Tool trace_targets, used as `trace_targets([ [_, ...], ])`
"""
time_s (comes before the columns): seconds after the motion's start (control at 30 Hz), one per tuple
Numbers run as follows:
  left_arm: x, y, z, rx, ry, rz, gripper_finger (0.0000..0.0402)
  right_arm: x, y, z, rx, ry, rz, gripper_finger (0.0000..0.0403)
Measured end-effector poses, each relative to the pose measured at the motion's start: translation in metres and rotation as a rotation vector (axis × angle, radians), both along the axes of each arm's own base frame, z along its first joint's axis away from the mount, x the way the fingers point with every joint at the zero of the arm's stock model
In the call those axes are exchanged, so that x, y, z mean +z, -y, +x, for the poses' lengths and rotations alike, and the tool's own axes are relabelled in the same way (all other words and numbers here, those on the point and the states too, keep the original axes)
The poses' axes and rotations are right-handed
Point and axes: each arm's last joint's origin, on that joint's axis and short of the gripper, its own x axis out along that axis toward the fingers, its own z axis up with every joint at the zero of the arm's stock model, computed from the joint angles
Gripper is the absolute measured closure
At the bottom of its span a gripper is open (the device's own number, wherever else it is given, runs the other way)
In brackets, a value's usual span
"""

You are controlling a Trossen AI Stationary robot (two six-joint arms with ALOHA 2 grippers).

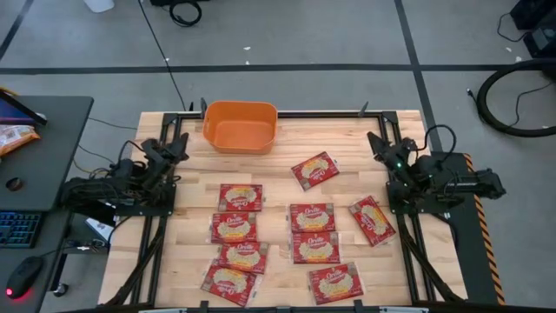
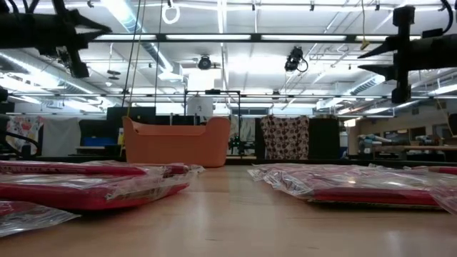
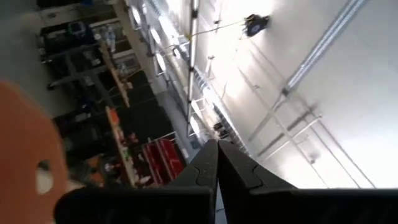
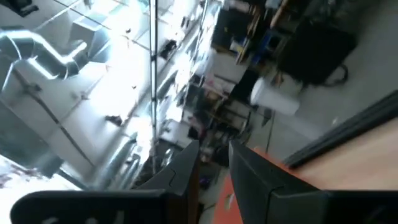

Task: Sort popcorn bags into baskets
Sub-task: Put the red popcorn bag into the orange bin

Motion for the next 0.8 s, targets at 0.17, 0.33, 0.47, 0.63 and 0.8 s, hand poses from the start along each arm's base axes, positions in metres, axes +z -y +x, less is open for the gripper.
trace_targets([
  [0.17,0.022,0.0,0.003,0.041,-0.093,0.075,0.0377,0.012,0.004,-0.007,-0.06,0.126,-0.034,0.0313],
  [0.33,0.04,0.0,0.014,0.055,-0.212,0.119,0.0338,0.021,0.006,-0.013,-0.108,0.137,-0.137,0.0313],
  [0.47,0.047,0.001,0.027,0.002,-0.275,0.148,0.0309,0.023,0.006,-0.013,-0.075,0.12,-0.21,0.0313],
  [0.63,0.061,0.003,0.04,-0.082,-0.298,0.196,0.0297,0.026,0.004,-0.007,0.064,0.074,-0.254,0.0313],
  [0.8,0.074,0.001,0.048,-0.086,-0.358,0.194,0.0296,0.041,0.005,0.001,0.129,-0.12,-0.227,0.0313],
])
